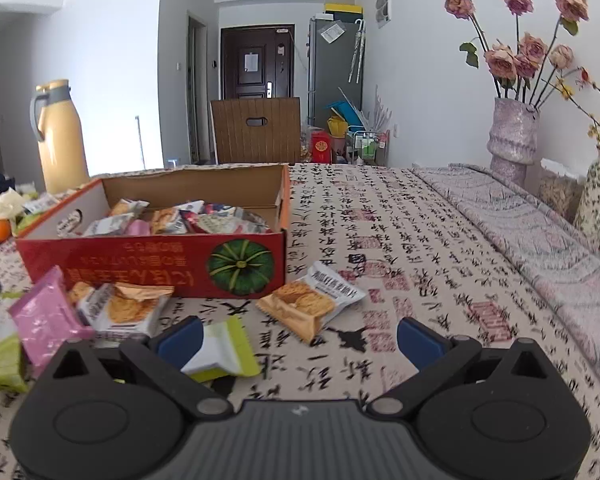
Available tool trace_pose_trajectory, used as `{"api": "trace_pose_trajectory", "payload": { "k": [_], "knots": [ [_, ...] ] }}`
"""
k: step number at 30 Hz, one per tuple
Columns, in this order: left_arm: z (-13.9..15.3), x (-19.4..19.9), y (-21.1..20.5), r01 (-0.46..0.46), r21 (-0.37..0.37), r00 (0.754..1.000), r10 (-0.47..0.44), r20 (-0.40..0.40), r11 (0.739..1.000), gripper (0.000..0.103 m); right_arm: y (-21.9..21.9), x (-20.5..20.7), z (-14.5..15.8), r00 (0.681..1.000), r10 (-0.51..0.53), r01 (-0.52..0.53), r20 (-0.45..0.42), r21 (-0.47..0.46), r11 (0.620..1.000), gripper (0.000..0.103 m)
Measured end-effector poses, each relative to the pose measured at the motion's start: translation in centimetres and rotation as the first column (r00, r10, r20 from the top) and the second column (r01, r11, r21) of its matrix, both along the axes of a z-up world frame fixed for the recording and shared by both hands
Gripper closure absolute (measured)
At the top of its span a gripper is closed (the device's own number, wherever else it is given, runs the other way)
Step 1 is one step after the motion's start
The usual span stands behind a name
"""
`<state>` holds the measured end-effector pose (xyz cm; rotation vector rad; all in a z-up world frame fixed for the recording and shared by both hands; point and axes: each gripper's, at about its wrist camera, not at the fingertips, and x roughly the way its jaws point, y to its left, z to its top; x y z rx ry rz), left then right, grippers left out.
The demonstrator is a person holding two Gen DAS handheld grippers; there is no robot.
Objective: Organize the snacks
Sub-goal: 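Move both tools back over the snacks beside the box, then grasp a white cracker packet with the right gripper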
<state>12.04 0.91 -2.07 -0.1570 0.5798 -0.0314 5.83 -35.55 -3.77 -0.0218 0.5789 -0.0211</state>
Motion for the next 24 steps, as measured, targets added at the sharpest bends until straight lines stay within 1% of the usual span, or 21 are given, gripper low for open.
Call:
{"api": "trace_pose_trajectory", "payload": {
  "k": [5, 9, 10, 13, 16, 20, 24],
  "knots": [
    [0.2, 0.0, 0.0, -0.016, 0.003, 1.0, 0.016, -0.001, 1.0, 0.0, -1.0, 3.6, -0.8, 0.997, 0.036, -0.041, -0.062, -0.071, 0.997, 0.0],
    [0.4, 0.0, 0.1, -0.031, 0.005, 1.0, 0.031, -0.002, 0.999, 0.0, -1.4, 6.7, -2.3, 0.991, 0.048, -0.065, -0.128, -0.137, 0.988, 0.0],
    [0.5, 0.1, 0.2, -0.035, 0.004, 0.999, 0.035, -0.001, 0.999, 0.0, -1.5, 7.3, -2.5, 0.989, 0.061, -0.08, -0.138, -0.138, 0.987, 0.0],
    [0.7, 0.0, 0.4, -0.049, 0.012, 0.999, 0.049, 0.0, 0.999, 0.0, -1.8, 9.0, -2.9, 0.977, 0.136, -0.156, -0.166, -0.111, 0.981, 0.0],
    [0.9, 0.1, 0.6, -0.061, 0.016, 0.998, 0.061, 0.0, 0.998, 0.0, -1.8, 10.7, -3.7, 0.968, 0.162, -0.187, -0.19, -0.117, 0.975, 0.0],
    [0.9, 0.1, 0.6, -0.069, 0.017, 0.998, 0.069, 0.0, 0.997, 0.0, -2.4, 12.3, -4.3, 0.956, 0.214, -0.226, -0.201, -0.042, 0.973, 0.0],
    [0.9, 0.2, 0.4, -0.074, 0.024, 0.997, 0.074, -0.005, 0.997, 0.0, -3.2, 12.5, -4.7, 0.953, 0.23, -0.229, -0.198, 0.028, 0.973, 0.0]
  ]
}}
